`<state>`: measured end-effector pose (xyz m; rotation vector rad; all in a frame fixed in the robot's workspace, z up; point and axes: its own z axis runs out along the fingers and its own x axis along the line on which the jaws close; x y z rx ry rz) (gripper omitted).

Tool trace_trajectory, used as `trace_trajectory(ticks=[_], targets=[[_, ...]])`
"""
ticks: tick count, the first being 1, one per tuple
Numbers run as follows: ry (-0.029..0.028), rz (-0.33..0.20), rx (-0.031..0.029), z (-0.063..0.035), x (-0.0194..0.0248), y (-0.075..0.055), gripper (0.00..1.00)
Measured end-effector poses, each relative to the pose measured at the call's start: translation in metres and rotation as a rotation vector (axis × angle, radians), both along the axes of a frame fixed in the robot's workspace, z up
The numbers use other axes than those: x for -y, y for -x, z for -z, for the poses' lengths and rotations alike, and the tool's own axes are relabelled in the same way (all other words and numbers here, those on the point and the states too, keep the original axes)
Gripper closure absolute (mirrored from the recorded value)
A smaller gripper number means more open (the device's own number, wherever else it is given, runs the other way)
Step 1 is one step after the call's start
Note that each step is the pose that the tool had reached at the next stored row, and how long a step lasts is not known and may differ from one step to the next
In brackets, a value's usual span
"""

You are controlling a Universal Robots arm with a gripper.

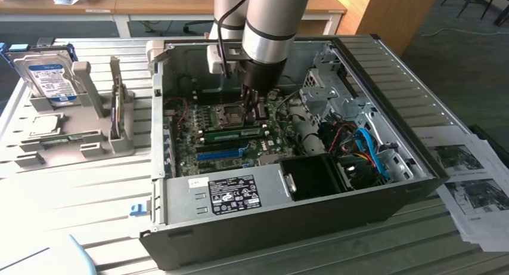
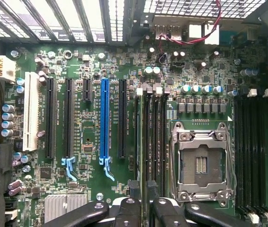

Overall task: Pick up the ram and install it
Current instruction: 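Insert the ram into the slot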

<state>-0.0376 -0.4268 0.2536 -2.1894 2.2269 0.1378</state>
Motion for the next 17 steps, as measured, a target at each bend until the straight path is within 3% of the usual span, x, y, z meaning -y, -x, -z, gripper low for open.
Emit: trace_trajectory(ticks=[17], targets=[[0.0000, 0.000, 0.0000, -0.0135, 0.0000, 0.000, 0.82]])
